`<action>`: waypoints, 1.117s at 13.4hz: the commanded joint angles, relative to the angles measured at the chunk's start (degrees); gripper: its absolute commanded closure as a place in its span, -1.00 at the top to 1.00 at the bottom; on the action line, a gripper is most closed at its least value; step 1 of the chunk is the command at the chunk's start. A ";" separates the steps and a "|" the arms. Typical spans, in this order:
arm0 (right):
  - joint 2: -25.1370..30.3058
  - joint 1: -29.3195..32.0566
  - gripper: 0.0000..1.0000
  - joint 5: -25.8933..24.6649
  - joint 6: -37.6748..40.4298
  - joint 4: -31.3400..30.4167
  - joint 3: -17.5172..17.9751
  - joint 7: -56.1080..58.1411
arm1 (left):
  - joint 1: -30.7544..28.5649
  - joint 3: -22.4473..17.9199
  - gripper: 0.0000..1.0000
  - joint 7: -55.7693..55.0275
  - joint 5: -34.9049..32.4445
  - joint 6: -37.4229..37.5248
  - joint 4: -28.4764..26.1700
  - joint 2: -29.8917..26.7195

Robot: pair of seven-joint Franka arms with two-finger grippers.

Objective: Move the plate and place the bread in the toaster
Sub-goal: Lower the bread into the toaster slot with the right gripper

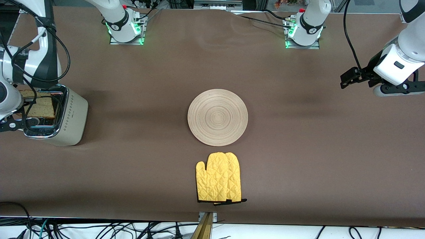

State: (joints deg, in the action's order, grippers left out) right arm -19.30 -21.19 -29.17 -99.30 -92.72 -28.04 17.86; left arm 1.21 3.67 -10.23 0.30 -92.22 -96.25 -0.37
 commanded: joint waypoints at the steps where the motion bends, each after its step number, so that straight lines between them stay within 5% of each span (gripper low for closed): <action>1: 0.32 0.98 -1.00 -1.93 -0.89 -0.79 0.70 -0.90 | 0.29 -0.33 1.00 -0.58 0.14 0.64 0.62 -0.34; 15: -1.26 0.36 -1.00 -6.07 5.70 1.58 3.34 -6.61 | 0.20 -0.24 1.00 -0.50 0.05 0.81 0.62 -0.34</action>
State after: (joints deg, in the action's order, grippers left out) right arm -20.36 -21.09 -34.24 -94.55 -91.39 -25.74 12.79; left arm 1.17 3.42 -10.23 0.30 -92.22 -96.23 -0.37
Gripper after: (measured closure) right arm 0.987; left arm 0.000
